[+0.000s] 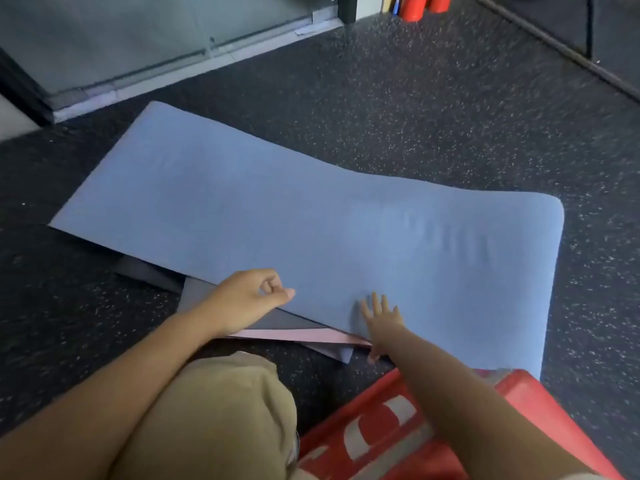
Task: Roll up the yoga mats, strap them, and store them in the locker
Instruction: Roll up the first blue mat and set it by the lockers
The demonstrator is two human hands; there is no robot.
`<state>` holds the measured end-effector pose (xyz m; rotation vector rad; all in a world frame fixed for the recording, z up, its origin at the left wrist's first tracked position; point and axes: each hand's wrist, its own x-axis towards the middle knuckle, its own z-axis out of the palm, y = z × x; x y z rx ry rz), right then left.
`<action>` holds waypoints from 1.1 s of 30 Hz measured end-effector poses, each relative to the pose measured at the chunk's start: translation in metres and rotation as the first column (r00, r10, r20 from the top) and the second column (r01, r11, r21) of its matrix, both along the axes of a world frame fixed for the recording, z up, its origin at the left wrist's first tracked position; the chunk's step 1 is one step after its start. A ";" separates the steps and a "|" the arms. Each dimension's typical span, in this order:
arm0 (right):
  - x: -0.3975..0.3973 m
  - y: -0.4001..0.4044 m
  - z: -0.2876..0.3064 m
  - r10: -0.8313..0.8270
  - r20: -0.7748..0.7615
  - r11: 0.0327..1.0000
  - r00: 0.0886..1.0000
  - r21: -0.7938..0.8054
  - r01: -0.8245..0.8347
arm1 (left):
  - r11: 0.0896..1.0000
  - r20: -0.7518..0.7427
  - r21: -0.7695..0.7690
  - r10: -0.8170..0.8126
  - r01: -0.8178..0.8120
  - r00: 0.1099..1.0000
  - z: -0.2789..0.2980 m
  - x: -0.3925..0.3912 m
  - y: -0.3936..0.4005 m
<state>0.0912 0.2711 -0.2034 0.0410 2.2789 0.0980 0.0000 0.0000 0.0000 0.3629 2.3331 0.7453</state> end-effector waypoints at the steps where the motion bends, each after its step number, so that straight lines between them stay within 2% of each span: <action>1: 0.000 -0.003 -0.009 0.053 0.017 0.998 0.998 0.028 -0.054 | 1.000 0.008 -0.013 -0.002 0.003 1.000 -0.005 -0.003 0.000; 4: 0.006 -0.005 -0.030 0.109 0.025 0.989 0.994 0.099 -0.111 | 0.999 0.023 -0.045 -0.005 0.006 1.000 -0.019 -0.012 -0.005; 8: 0.010 0.005 -0.048 0.162 -0.067 0.983 0.984 0.100 -0.155 | 0.999 0.053 -0.037 0.020 -0.018 0.998 -0.035 -0.021 -0.017; 12: 0.006 0.019 -0.054 0.116 -0.129 0.993 0.985 0.043 -0.112 | 0.999 0.091 -0.010 0.039 -0.038 0.995 -0.052 -0.019 -0.022; 16: 0.004 0.028 -0.053 0.164 -0.144 0.986 0.976 -0.012 -0.167 | 0.998 0.142 0.014 0.053 -0.056 0.988 -0.058 -0.015 -0.024; 19: -0.003 0.041 -0.043 0.152 -0.074 0.981 0.986 -0.109 -0.159 | 0.997 0.150 0.019 0.070 -0.074 0.986 -0.052 -0.018 -0.025; 22: -0.013 0.051 -0.023 0.125 -0.009 0.972 0.992 -0.201 -0.124 | 0.995 0.123 0.016 0.100 -0.102 0.987 -0.038 -0.020 -0.025; 25: -0.018 0.053 0.010 0.148 -0.024 0.982 0.989 -0.119 -0.150 | 0.994 0.076 0.016 0.105 -0.106 0.992 -0.022 -0.022 -0.026; 28: -0.024 0.054 0.053 0.160 -0.136 0.986 0.978 -0.019 -0.164 | 0.994 0.010 0.009 0.110 -0.110 0.994 -0.001 -0.020 -0.026; 33: -0.045 0.060 0.136 0.144 -0.393 0.988 0.908 0.003 -0.155 | 1.000 -0.168 -0.004 0.007 -0.008 0.986 0.042 -0.007 -0.010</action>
